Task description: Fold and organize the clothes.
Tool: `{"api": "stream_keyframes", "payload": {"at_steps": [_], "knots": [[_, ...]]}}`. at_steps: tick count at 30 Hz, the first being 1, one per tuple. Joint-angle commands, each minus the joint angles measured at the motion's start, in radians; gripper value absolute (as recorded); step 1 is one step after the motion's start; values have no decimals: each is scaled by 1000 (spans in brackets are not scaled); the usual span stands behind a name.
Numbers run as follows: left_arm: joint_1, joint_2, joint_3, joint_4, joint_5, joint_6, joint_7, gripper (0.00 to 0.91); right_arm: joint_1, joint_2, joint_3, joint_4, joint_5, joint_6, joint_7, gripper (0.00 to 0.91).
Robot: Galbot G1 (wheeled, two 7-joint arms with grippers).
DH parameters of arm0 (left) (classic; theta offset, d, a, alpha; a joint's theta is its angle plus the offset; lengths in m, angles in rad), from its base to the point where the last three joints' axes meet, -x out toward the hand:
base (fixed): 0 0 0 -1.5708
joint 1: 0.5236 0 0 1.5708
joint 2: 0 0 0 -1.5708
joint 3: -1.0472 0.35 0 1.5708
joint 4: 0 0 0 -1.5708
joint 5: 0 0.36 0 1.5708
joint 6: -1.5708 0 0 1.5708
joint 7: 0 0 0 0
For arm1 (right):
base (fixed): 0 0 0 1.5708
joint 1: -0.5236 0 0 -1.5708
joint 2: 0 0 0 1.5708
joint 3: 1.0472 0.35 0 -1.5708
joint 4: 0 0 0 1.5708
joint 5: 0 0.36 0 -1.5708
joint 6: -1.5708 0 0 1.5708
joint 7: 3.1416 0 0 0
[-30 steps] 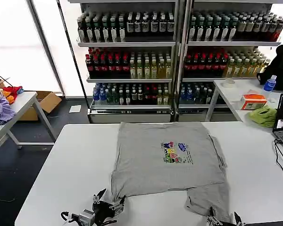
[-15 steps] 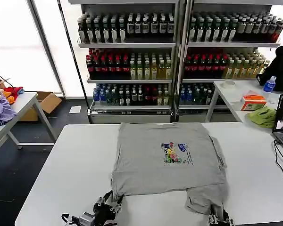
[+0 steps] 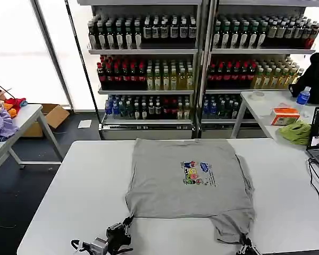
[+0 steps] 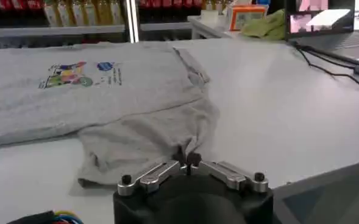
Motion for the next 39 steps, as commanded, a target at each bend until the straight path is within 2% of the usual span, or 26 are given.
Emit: {"api": "stream_keyframes", "payload": {"at_steps": [1,12,19,30,39], "knots": [[-58,-27,-10,21,-23,-114,-1,0,40,1,25,36,-22,15,-31,0],[-136,-27,-46,24,-57,-179,-2,0,150,12,61,86,-85,41,-98,0],[-194,-39,-38,53,-70,-182,2,0,216,23,59,103,-120,43,-126,0],[-351,-70,-16,174,-103,-168,-1,0,447,22,69,-86,-114,25,-163,0],[-444,-93,2,300,-132,-136,-28,0,654,21,18,-252,-112,-20,-159,0]]}}
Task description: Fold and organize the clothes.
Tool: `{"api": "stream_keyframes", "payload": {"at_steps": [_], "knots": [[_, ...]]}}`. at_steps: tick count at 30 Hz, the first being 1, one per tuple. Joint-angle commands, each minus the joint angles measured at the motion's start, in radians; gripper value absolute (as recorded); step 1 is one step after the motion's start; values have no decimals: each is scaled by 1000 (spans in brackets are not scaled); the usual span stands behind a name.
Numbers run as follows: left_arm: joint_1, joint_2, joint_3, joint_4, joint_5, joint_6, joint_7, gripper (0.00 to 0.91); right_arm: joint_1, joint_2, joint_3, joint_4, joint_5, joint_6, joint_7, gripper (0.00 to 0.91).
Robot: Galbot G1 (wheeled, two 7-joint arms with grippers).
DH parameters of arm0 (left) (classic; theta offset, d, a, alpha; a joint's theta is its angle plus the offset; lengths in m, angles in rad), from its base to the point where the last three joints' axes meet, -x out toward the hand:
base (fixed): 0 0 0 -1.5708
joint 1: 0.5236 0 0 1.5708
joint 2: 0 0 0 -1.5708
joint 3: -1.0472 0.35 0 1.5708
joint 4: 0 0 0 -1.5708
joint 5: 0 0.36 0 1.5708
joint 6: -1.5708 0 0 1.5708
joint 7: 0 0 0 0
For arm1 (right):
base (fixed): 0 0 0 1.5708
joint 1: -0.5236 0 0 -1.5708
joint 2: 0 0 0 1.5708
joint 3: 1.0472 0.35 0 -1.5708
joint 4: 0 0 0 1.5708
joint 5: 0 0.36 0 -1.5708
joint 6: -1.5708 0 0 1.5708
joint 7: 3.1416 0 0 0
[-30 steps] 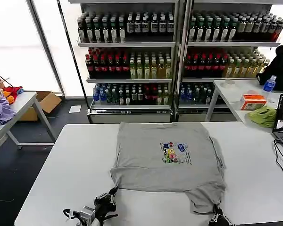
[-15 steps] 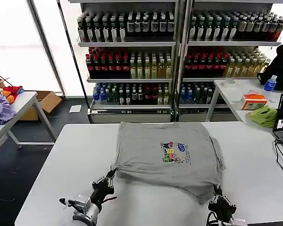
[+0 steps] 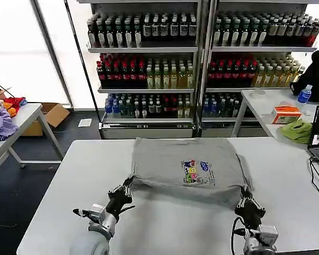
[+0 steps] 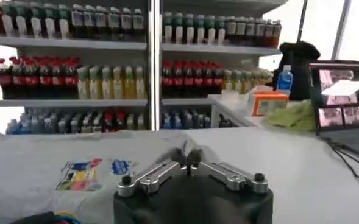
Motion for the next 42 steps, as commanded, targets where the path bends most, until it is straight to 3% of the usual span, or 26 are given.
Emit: {"api": "stream_keyframes", "payload": {"at_steps": [1,12,33,36,37,38,42], "knots": [[-142,-17,9,153,-19,12,-18,0,229,-1,-28,-175,-6,-25,-13,0],[-215,-3,16,247,-26,49,-38,0,348,10,-51,-321,11,-60,-33,0],[-320,-11,74,375,-30,52,-38,0,559,9,-135,-463,19,-122,-55,0],[-323,-8,70,375,-29,60,-38,40,556,12,-141,-472,20,-170,-52,10],[-324,-7,69,375,-27,66,-38,383,548,13,-141,-471,20,-188,-52,564],[-324,-6,68,374,-28,71,-37,907,539,17,-140,-469,21,-204,-53,907],[-323,2,67,367,-28,87,-35,907,520,28,-132,-467,35,-242,-37,907]]}}
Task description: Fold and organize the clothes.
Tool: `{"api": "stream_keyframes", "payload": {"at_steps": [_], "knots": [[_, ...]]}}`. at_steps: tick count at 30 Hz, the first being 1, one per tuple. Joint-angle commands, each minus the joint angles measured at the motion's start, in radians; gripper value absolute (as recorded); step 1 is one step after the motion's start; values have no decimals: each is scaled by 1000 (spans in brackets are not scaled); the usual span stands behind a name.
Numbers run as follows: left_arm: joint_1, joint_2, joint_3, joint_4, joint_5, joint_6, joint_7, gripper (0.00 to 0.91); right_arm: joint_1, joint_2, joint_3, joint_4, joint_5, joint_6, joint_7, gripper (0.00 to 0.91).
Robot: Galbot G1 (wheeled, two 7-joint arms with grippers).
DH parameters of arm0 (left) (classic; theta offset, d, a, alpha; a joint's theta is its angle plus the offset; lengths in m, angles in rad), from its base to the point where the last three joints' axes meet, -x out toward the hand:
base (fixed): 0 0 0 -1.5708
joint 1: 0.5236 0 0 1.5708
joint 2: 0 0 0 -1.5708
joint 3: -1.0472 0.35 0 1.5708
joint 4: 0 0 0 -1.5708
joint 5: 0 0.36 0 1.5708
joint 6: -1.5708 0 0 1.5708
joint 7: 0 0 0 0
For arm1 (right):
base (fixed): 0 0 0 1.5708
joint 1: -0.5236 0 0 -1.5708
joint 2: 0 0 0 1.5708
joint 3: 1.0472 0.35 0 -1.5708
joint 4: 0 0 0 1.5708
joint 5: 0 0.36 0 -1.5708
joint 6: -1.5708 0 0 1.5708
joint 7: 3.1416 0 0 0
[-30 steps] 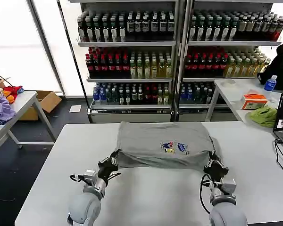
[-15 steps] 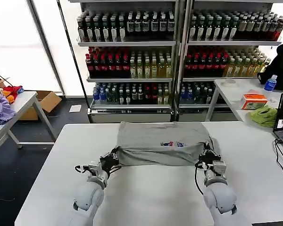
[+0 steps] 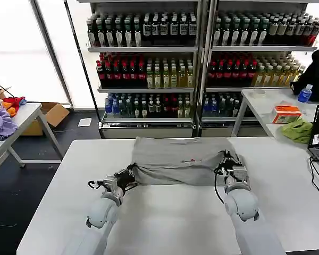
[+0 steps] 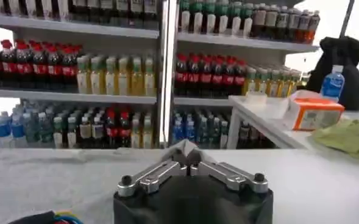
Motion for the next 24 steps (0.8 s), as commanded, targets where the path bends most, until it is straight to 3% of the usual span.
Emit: {"api": "stream_keyframes", "payload": {"at_steps": [1,7,12,15,24], "knots": [[-15,9,0,11,2,29,2,907,18,6,-7,-26,19,-95,17,907],[2,17,-7,-33,9,65,-2,907,-30,2,4,20,74,-124,46,907],[22,21,-20,-81,13,75,-19,907,-34,9,35,64,216,-116,131,907],[35,20,-29,-114,13,82,-39,907,-61,12,43,106,210,-95,147,907],[157,45,-26,-242,26,128,-35,907,-265,-27,95,314,201,-121,190,907]]}}
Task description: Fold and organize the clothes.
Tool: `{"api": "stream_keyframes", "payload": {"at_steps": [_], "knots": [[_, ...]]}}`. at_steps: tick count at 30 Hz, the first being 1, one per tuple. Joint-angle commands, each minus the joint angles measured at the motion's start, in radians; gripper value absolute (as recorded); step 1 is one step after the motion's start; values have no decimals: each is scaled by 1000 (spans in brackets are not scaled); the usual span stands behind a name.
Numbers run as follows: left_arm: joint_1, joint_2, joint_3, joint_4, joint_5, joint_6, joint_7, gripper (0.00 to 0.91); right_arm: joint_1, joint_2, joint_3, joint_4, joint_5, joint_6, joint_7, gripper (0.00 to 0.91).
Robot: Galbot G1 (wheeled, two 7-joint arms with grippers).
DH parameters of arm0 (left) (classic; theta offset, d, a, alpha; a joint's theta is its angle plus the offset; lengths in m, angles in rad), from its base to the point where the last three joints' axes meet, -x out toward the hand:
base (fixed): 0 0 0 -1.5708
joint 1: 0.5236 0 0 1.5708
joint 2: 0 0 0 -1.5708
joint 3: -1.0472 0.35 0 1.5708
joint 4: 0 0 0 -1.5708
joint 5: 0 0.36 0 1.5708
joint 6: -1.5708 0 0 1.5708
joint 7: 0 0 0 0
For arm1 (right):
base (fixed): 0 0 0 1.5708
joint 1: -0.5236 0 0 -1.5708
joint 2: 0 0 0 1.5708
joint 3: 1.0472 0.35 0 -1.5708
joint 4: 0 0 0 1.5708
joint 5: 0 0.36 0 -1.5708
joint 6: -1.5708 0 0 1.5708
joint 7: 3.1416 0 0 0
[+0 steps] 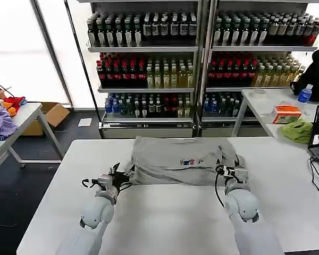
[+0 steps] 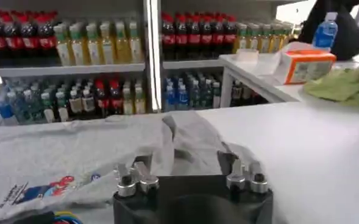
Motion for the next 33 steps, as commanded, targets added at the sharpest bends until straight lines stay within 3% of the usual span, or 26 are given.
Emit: {"api": "stream_keyframes", "payload": {"at_steps": [1,15,28,30,31,32,33], "knots": [[107,11,-2,-124,22,33,-8,907,-170,-25,47,182,43,-17,59,907],[99,1,10,-56,32,26,-4,907,-240,-50,119,166,68,-9,61,907],[83,6,6,-26,33,27,1,907,-203,-42,117,75,78,4,40,907],[98,10,10,-39,33,32,8,725,-201,-41,115,69,85,5,38,907],[102,11,12,-48,33,33,10,534,-197,-36,112,51,90,7,36,816],[106,11,14,-51,33,34,11,252,-196,-33,110,41,92,9,36,705],[110,10,17,-54,33,34,14,212,-195,-31,110,36,92,9,35,665]]}}
